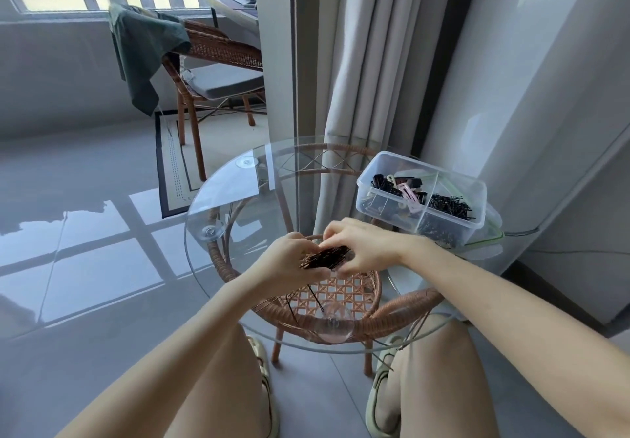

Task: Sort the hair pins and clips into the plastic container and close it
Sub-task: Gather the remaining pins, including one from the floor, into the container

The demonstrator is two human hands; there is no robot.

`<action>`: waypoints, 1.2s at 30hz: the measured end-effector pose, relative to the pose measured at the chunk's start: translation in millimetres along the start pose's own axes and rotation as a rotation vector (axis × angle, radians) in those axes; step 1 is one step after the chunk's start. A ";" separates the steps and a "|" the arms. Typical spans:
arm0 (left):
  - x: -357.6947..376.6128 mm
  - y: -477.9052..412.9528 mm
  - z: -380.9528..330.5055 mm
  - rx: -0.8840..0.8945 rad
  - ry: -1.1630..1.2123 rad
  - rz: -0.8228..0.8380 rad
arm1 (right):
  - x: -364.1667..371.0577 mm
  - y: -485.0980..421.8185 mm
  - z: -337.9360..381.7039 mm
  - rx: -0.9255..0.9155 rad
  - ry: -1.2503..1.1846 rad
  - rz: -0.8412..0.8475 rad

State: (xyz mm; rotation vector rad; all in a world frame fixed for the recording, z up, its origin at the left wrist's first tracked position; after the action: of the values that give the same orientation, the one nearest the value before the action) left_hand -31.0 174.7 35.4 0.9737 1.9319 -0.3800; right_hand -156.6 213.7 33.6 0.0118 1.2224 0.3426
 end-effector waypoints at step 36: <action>12.8 -17.2 -13.5 0.256 -0.463 -0.018 | -80.6 142.1 -93.7 0.761 -0.086 -1.041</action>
State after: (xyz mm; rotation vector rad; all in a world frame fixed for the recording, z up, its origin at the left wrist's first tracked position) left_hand -55.5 178.0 29.9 0.9312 1.4937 -0.8044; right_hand -302.5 310.9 102.2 0.0426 1.0590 -1.0199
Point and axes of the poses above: each hand's wrist, its own y-axis away from the middle knuckle, its own x-axis out of the palm, z = x × y, the point moved 5 cm from there along -y, towards the middle knuckle, and after that the axes turned 5 degrees about -x, right-handed, at the moved point
